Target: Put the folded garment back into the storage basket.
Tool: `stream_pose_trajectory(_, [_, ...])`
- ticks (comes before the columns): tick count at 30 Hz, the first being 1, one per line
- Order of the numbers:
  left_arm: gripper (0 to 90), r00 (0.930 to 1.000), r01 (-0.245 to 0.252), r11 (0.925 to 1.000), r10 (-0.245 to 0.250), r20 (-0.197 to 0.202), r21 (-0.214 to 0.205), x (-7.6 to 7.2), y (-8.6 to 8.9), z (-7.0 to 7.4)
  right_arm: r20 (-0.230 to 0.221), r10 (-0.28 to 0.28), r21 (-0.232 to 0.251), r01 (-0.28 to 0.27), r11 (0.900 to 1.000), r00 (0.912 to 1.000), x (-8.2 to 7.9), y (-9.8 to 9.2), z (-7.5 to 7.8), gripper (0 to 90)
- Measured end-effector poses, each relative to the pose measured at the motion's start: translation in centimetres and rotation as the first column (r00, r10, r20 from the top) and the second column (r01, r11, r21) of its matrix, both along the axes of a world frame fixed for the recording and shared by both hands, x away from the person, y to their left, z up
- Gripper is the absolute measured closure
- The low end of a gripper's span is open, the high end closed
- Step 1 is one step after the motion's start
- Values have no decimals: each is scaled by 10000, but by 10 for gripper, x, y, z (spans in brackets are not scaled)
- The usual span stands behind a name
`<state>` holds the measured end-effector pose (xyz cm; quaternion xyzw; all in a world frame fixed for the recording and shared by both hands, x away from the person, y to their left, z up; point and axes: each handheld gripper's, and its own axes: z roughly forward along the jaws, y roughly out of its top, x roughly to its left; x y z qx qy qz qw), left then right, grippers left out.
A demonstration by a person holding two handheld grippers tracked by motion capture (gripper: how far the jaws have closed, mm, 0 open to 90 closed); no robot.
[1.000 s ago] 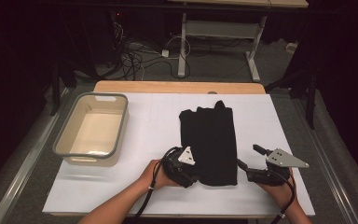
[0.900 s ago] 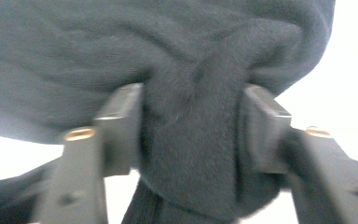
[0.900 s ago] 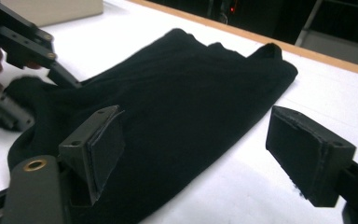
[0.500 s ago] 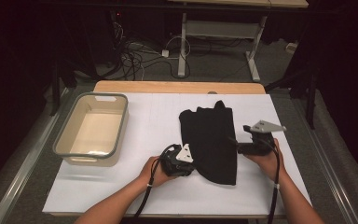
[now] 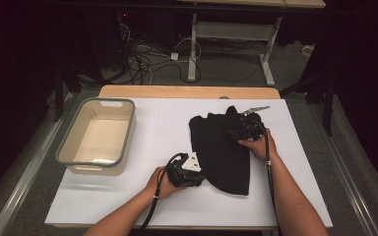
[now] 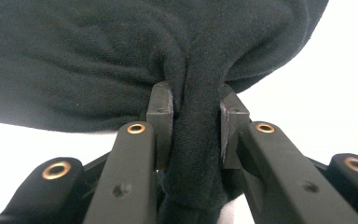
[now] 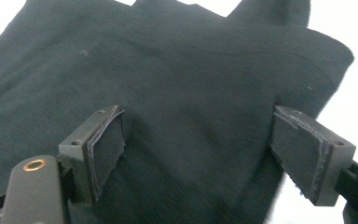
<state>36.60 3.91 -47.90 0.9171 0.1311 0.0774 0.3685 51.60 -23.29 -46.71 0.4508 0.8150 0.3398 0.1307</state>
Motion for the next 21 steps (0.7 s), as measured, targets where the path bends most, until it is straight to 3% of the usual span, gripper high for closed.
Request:
stream_pose_trajectory(2, [706,10000,-4,10000,4,-1,-8,0,0,0,-52,250,248,-248,9994,9997,-1,6,0,198])
stream_pose_trajectory(5, [698,10000,-17,10000,17,42,-9,-1,-1,0,197,688,-456,-678,9967,9974,-9,19,-1,210])
stream_pose_trajectory(7, [680,9999,15,10000,-17,159,94,-2,-1,0,571,945,-1016,-884,9909,9939,-15,26,-2,297])
stream_pose_trajectory(13, [623,9996,-112,9998,107,249,168,-2,-3,0,624,772,-454,-744,9962,9951,-16,19,-1,632])
stream_pose_trajectory(18, [602,9999,-155,9998,154,11,144,1,-3,0,869,1316,-874,-1240,9884,9875,-20,25,0,726])
stream_pose_trajectory(21, [649,10000,-57,9998,56,81,186,0,-3,0,766,1472,-631,-1426,9878,9861,-19,23,0,740])
